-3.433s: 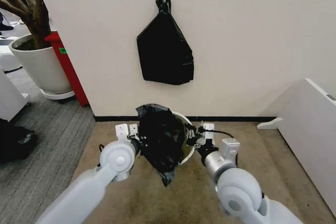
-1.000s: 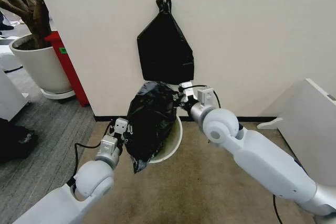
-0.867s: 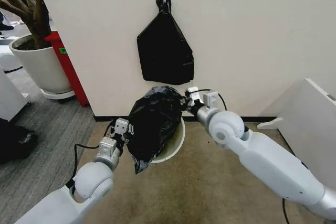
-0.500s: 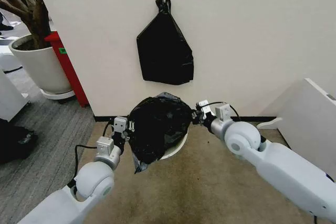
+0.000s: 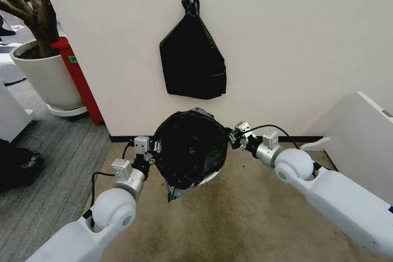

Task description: Place the garbage bag over the trash bin.

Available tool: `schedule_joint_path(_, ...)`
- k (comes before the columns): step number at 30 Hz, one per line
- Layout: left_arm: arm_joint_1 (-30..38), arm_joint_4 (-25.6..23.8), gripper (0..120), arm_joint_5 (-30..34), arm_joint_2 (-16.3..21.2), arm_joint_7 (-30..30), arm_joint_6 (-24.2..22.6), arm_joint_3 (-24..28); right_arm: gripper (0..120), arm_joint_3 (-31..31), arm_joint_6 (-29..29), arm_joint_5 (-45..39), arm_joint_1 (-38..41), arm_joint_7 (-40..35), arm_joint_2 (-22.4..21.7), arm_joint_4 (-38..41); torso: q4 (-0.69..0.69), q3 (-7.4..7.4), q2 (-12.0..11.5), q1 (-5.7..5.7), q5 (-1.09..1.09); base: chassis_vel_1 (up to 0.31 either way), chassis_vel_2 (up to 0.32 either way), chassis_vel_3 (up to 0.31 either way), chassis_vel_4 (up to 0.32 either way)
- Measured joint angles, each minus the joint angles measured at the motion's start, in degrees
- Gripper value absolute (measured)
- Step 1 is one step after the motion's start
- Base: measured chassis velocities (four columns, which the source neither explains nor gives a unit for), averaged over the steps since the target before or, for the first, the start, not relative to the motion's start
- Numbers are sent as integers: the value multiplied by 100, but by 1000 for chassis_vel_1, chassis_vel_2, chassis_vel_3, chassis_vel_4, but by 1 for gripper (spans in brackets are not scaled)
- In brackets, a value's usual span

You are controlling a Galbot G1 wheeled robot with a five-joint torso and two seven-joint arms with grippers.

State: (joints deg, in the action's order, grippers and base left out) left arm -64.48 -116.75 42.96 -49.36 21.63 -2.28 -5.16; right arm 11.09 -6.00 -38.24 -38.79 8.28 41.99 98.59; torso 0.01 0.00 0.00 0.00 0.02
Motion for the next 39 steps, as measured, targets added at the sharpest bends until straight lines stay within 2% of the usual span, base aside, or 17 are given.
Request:
schedule_joint_path(5,106,81,2,271,-58,91,-14,0,7,-163,-4,-132,-162,-17,-132,147,0,0,0,0,-1,0,0,0,0)
schedule_joint_path(8,193,145,2,501,-125,189,-56,-11,16,-256,-7,-311,-270,-35,-221,244,-1,0,0,0,-1,0,0,0,0)
schedule_joint_path(12,242,286,2,624,-196,245,-48,-41,34,-401,-36,-709,-364,-103,-292,311,-1,0,0,0,0,0,0,0,0)
schedule_joint_path(14,237,297,2,655,-207,241,-43,-41,37,-423,-45,-811,-365,-105,-299,309,-1,0,0,0,-3,0,0,0,0)
schedule_joint_path(18,209,329,2,703,-218,230,-26,-55,52,-516,-110,-1158,-367,-125,-308,236,0,0,-1,0,0,0,0,0,0)
schedule_joint_path(21,200,383,2,722,-228,244,-18,-72,67,-750,-313,-1360,-445,-570,-265,305,0,0,-1,0,-2,0,0,0,0)
schedule_joint_path(22,200,383,2,722,-228,244,-18,-72,67,-750,-313,-1360,-445,-570,-265,305,0,0,-1,0,-2,0,0,0,0)
schedule_joint_path(26,227,412,2,894,-254,353,-29,-79,81,-1195,-799,-1822,-789,-1654,-196,841,0,0,-1,0,-3,0,0,0,0)
schedule_joint_path(28,278,461,2,1041,-300,480,-73,-80,93,-1700,-1270,-2530,-1269,-2824,-43,1553,-1,0,-1,0,-4,0,0,0,0)
schedule_joint_path(29,278,461,2,1041,-300,480,-73,-80,93,-1700,-1270,-2530,-1269,-2824,-43,1553,-1,0,-1,0,-4,0,0,0,0)
schedule_joint_path(31,331,508,2,1132,-341,589,-100,-71,98,-1962,-1441,-3242,-1586,-3569,107,2074,-2,0,-1,0,-3,0,0,0,0)
schedule_joint_path(34,476,557,2,1410,-444,858,-186,-9,100,-2094,-1381,-4251,-2081,-4405,481,2929,0,0,-1,0,-3,0,0,0,0)
schedule_joint_path(36,522,567,2,1487,-473,931,-203,12,100,-2097,-1319,-4420,-2191,-4536,599,3128,0,0,-1,0,-4,0,0,0,0)
schedule_joint_path(39,695,594,2,1751,-606,1222,-246,100,100,-1954,-1064,-4765,-2460,-4996,1090,3624,-1,-1,-1,0,-2,0,0,0,0)
